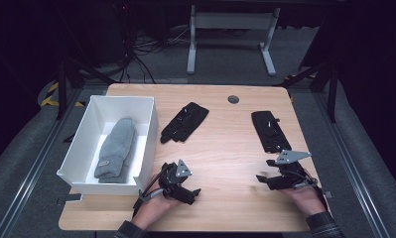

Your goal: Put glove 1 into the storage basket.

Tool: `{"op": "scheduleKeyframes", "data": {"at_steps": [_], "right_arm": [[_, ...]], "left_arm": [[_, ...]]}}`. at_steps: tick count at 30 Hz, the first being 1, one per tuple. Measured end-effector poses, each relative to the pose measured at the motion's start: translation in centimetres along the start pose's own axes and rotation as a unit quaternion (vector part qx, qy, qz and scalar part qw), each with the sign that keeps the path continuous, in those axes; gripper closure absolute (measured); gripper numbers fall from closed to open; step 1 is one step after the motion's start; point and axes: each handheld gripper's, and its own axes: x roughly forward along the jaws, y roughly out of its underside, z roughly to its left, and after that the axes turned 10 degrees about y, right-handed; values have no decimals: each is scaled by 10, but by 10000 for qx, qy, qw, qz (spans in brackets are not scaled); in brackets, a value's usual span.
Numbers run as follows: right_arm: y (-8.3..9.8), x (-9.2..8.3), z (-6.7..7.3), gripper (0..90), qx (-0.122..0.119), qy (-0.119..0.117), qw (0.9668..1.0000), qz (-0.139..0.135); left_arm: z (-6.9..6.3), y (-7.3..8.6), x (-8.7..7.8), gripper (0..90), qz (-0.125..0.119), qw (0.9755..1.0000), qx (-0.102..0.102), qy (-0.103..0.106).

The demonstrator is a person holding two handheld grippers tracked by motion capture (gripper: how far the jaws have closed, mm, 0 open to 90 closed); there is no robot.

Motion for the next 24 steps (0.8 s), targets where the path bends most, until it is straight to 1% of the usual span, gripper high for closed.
{"op": "scheduleKeyframes", "data": {"at_steps": [3,5,7,9,10,11,13,14,16,18,24], "right_arm": [[-5,-1,-10,413,160,93,9998,-104],[-8,-1,-18,492,268,198,9994,-130],[-11,0,-24,542,318,284,9990,-144],[-12,2,-32,624,417,353,9984,-148],[-13,3,-35,651,463,400,9980,-137],[-14,4,-39,694,499,489,9975,-105],[-14,5,-46,817,592,621,9963,-62],[-14,6,-50,884,643,684,9956,-85],[-16,6,-57,900,722,760,9944,-137],[-17,8,-62,900,732,797,9940,-131],[-14,21,-77,900,797,966,9921,13]], "left_arm": [[0,0,0,0,12,10000,6,8],[0,0,0,0,10,10000,8,4],[0,0,0,0,12,10000,5,4],[0,0,0,0,12,10000,6,5],[0,0,0,0,12,10000,7,6],[0,0,0,0,12,10000,5,7],[0,0,0,0,12,10000,7,7],[0,0,0,0,11,10000,6,9],[0,0,0,0,10,10000,5,9],[0,0,0,0,10,10000,5,8],[0,0,0,0,11,10000,9,7]]}}
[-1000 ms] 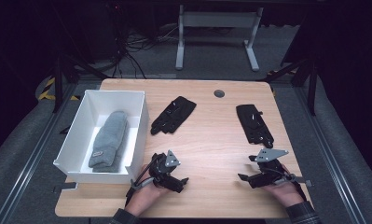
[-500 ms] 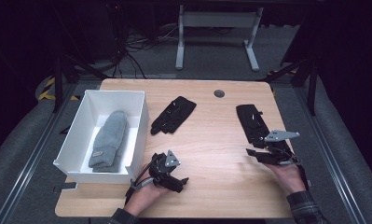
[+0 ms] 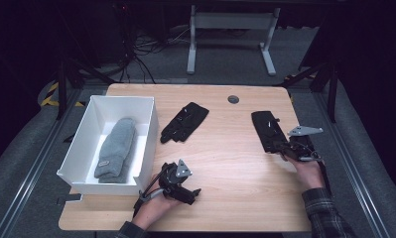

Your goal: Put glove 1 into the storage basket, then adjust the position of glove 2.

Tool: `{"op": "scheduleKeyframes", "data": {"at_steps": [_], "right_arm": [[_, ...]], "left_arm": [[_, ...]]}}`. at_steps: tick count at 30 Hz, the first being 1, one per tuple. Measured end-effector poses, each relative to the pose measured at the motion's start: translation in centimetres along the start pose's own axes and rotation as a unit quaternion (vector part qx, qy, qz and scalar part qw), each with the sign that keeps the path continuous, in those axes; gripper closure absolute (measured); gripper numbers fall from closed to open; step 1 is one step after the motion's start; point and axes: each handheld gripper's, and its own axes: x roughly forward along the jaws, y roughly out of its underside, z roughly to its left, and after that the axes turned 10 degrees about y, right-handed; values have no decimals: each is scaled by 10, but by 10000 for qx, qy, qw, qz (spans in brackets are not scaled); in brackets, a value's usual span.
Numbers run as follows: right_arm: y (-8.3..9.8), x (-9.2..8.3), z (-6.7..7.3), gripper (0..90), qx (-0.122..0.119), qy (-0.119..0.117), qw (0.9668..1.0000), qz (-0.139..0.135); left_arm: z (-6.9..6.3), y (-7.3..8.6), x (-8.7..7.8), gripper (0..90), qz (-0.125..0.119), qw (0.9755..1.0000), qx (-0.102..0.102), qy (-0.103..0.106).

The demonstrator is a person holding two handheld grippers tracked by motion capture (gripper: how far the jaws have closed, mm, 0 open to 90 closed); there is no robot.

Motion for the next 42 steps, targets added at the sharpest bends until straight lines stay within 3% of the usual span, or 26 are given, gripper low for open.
{"op": "scheduleKeyframes", "data": {"at_steps": [4,9,18,25,32,36,42], "right_arm": [[1,11,-2,900,-36,23,9999,112],[4,27,3,900,-260,141,9989,371],[5,23,12,900,-381,-68,9985,397],[8,11,40,900,-699,-472,9956,400],[13,-1,70,900,-946,-878,9908,405],[14,-6,90,900,-1067,-1179,9866,378],[8,-7,126,900,-1412,-1580,9768,321]], "left_arm": [[0,0,0,0,-1,10000,-2,0],[0,0,0,0,0,10000,-3,1],[0,0,0,0,-2,10000,-2,-9],[0,0,0,0,-2,10000,1,-14],[0,0,0,1,-5,10000,-1,-13],[0,0,0,1,-3,10000,1,-13],[0,0,0,1,-3,10000,2,-14]]}}
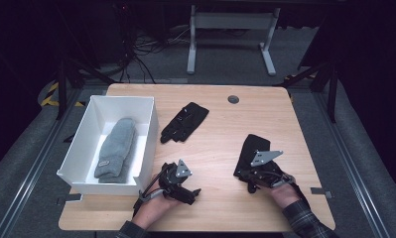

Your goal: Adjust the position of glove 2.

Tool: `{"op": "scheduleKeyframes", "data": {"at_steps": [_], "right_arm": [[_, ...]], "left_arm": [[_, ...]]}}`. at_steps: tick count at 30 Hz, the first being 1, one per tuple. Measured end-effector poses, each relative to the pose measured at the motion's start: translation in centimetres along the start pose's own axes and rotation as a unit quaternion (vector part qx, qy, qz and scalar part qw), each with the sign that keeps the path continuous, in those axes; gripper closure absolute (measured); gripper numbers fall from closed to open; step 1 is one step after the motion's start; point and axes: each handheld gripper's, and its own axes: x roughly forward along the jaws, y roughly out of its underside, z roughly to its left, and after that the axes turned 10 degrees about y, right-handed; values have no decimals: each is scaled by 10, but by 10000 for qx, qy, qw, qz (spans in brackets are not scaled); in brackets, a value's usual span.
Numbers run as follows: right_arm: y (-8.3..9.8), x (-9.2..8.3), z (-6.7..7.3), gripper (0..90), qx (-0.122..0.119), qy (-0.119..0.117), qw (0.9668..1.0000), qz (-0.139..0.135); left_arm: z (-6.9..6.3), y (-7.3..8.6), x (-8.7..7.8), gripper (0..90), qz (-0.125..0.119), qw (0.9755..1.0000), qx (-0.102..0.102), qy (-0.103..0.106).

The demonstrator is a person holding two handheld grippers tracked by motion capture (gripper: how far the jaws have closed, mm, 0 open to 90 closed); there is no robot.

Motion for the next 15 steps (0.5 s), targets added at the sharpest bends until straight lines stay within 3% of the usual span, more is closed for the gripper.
{"op": "scheduleKeyframes", "data": {"at_steps": [9,11,15], "right_arm": [[-16,12,26,900,-240,-404,9989,-87],[-20,14,30,900,-324,-405,9986,-114],[-25,5,20,900,-257,-309,9987,-324]], "left_arm": [[0,0,0,1,-2,10000,1,-2],[0,0,0,1,-2,10000,-2,0],[0,0,0,1,1,10000,1,2]]}}
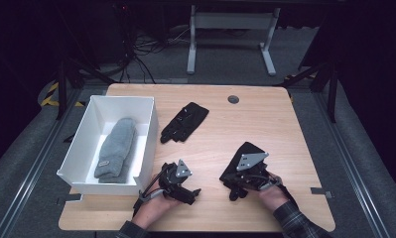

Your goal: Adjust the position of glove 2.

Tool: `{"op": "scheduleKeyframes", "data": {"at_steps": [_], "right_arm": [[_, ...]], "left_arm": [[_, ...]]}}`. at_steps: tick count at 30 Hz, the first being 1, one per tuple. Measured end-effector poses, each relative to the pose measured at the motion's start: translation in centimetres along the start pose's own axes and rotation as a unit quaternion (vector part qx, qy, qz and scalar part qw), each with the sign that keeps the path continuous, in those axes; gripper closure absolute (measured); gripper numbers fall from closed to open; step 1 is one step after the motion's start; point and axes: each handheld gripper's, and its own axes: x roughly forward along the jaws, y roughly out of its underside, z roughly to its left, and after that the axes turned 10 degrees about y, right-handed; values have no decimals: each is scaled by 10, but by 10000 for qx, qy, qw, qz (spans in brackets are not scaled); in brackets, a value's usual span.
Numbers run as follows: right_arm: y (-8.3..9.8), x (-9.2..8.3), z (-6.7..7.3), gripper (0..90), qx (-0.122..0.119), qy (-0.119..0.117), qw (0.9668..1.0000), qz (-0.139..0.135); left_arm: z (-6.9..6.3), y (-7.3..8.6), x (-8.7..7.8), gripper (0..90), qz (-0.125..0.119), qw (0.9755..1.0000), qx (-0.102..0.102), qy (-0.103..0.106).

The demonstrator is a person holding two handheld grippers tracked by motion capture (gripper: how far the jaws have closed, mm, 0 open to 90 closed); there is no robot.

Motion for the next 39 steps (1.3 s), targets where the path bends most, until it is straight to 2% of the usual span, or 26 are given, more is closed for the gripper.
{"op": "scheduleKeyframes", "data": {"at_steps": [4,6,9,10,11,13,14,15,19,21,24,28,30,34,35,39], "right_arm": [[-1,-10,-27,900,166,353,9991,-152],[1,-14,-48,900,295,568,9978,-176],[6,-14,-73,900,482,814,9954,-169],[8,-14,-78,900,522,861,9948,-150],[10,-14,-84,900,588,901,9941,-143],[13,-13,-93,900,653,955,9932,-114],[15,-12,-96,900,680,966,9929,-102],[17,-11,-98,900,706,953,9929,-81],[21,-7,-100,900,671,985,9929,55],[22,-6,-101,900,657,994,9928,106],[25,-6,-103,900,682,1001,9925,148],[28,-6,-104,900,710,1009,9922,173],[30,-6,-105,900,722,1003,9922,180],[32,-6,-106,900,725,997,9921,221],[33,-5,-106,900,724,1000,9921,237],[37,-7,-105,900,694,961,9923,361]], "left_arm": [[0,0,0,1,-4,10000,0,-7],[0,-1,-1,6,99,9999,9,62],[-4,-8,-2,38,220,9997,-64,-67],[-6,-10,-4,56,141,9999,-17,-98],[-8,-13,-7,105,59,10000,8,-65],[-12,-19,-10,227,-262,9996,55,89],[-13,-23,-10,323,-277,9994,58,217],[-15,-28,-9,404,-254,9992,73,294],[-21,-39,1,635,-205,9982,48,568],[-24,-46,8,744,-123,9974,114,702],[-28,-57,17,864,-76,9965,272,792],[-31,-71,32,899,-115,9951,302,937],[-33,-75,38,900,-42,9939,307,1063],[-38,-82,56,900,158,9931,380,1099],[-38,-83,58,900,138,9928,357,1134],[-35,-84,56,900,199,9940,383,1008]]}}
